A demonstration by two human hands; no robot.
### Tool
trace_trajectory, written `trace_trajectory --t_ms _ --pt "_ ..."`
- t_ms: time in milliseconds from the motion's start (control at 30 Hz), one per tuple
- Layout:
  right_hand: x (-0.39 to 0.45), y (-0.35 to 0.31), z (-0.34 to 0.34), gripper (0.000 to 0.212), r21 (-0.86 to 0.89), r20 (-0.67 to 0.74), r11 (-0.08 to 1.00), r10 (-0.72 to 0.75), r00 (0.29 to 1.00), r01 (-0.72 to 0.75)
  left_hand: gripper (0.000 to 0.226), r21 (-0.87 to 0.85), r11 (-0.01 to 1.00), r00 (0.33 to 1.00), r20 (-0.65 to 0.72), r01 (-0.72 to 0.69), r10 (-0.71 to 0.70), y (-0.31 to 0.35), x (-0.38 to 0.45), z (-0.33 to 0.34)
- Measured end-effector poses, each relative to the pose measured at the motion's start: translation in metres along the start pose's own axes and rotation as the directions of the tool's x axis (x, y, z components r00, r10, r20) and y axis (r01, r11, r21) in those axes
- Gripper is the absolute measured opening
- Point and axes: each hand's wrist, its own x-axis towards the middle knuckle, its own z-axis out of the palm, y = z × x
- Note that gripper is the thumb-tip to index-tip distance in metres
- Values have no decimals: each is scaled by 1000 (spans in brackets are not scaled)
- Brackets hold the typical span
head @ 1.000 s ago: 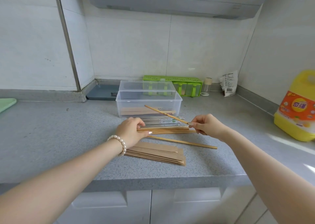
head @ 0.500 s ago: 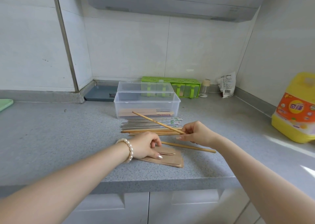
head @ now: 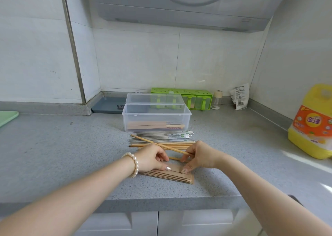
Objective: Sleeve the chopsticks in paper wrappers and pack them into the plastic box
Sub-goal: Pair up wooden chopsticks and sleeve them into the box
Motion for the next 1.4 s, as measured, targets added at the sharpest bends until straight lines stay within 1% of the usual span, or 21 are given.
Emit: trace_trajectory --t_ms 67,167,300,367,467,567,600,700,800,867,933,1033,1100,1133,1167,1233,1300,1333,1400 --pt "1 0 1 36 -46 -9 999 6 1000 -7 37 0 1000 1000 -24 7 -7 0 -2 3" --pt "1 -1 2 38 -57 -13 998 -1 1000 0 41 -9 1000 995 -95 19 -19 -2 -8 11" --pt "-2 -5 4 27 -44 0 998 -35 999 35 38 -28 1000 982 -188 -5 0 -5 -14 20" --pt "-3 -7 5 22 -29 1 999 -28 1000 28 36 -31 999 981 -193 -15 9 -5 -15 21" --pt "-3 -8 5 23 -29 19 999 -21 1000 22 32 -32 999 983 -178 -38 32 -5 -16 21" --pt "-2 -9 5 11 -17 28 1000 -5 1000 5 26 -51 998 986 -166 -41 32 -5 -15 19" --pt "-1 -9 6 12 -20 24 1000 0 1000 1 24 -65 997 986 -164 -40 29 -5 -15 19" --pt "1 -8 6 29 -2 -9 1000 16 1000 -16 20 -59 998 987 -163 -15 5 -4 -16 19" --pt "2 -6 6 31 38 -33 999 9 999 -8 29 -7 1000 983 -183 -23 21 -3 -14 19" --pt "3 -6 6 29 52 -78 998 -30 997 34 29 79 995 975 -210 -53 68 2 -15 15" --pt "4 -9 3 31 112 -139 991 -63 988 79 25 170 982 960 -253 -82 123 9 -13 6" --pt "3 -16 -5 26 335 -192 934 -59 980 122 21 315 943 920 -328 -107 214 19 -11 -12" --pt "3 -20 -9 19 508 -204 848 -53 978 152 42 432 895 893 -349 -116 285 23 -11 -23" --pt "4 -22 -9 18 573 -205 802 -61 977 170 53 475 871 879 -354 -125 319 25 -11 -27" --pt "5 -24 -9 21 623 -202 759 -73 977 186 59 502 853 862 -360 -142 355 27 -12 -29" --pt "7 -30 -7 29 699 -182 685 -106 978 204 55 486 852 820 -396 -195 414 33 -12 -30" --pt "7 -36 -6 38 748 -156 633 -128 979 202 41 377 889 784 -453 -262 423 37 -14 -30" --pt "7 -38 -5 40 758 -148 622 -131 980 197 35 309 909 783 -475 -278 401 38 -16 -31" --pt "6 -38 -6 40 749 -145 633 -129 981 194 31 191 941 812 -475 -280 339 39 -18 -36"
